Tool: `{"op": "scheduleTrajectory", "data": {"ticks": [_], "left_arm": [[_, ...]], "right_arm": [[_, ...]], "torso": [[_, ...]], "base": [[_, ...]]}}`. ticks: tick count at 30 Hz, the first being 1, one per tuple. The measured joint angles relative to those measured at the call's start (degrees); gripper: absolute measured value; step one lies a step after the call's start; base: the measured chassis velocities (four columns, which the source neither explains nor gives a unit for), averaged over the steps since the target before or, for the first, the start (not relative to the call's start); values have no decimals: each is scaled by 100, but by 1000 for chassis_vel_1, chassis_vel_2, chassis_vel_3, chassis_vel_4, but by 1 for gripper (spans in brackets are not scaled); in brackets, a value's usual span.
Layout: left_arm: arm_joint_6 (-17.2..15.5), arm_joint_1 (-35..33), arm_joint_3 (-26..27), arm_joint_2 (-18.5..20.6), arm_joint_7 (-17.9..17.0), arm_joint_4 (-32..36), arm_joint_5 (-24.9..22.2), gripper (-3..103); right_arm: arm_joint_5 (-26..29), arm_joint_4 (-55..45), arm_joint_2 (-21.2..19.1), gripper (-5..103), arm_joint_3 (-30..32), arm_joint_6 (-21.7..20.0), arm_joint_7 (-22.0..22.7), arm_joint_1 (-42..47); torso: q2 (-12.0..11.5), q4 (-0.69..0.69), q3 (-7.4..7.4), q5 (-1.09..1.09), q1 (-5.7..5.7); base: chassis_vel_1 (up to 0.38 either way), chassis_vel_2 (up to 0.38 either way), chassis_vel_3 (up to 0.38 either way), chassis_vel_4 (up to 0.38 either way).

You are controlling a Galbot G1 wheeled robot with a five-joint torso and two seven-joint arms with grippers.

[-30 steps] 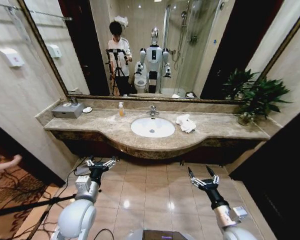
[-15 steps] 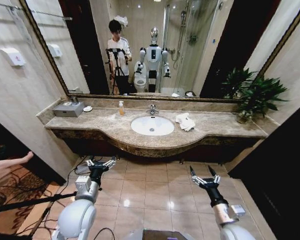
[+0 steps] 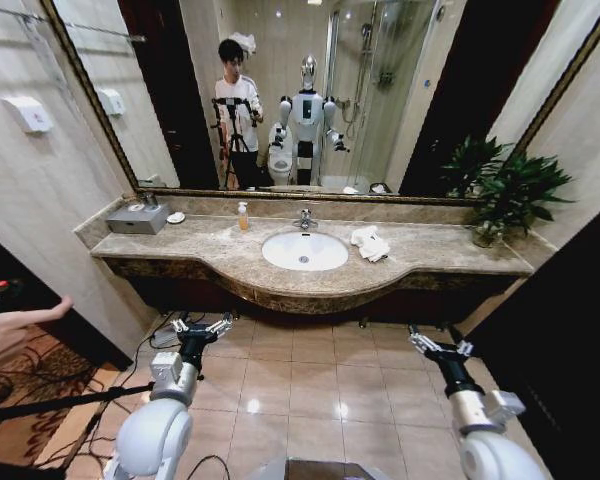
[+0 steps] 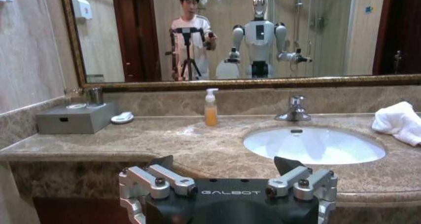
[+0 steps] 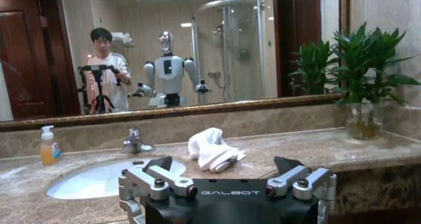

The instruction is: Pick up the towel from the sink counter and wipe the mirror surface.

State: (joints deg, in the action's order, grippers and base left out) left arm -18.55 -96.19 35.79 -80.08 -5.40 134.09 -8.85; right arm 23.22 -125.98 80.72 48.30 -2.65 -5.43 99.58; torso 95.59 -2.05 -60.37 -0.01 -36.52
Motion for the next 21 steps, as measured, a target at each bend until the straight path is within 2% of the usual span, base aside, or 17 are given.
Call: {"op": "scheduleTrajectory", "data": {"ticks": [21], "left_arm": [[0,0,0,1,0,0,0,100]], "right_arm": [[-45,23,65,100,-29,37,-34,-20]], "torso": [[0,0,0,1,0]], "base": [[0,0,0,0]]}}
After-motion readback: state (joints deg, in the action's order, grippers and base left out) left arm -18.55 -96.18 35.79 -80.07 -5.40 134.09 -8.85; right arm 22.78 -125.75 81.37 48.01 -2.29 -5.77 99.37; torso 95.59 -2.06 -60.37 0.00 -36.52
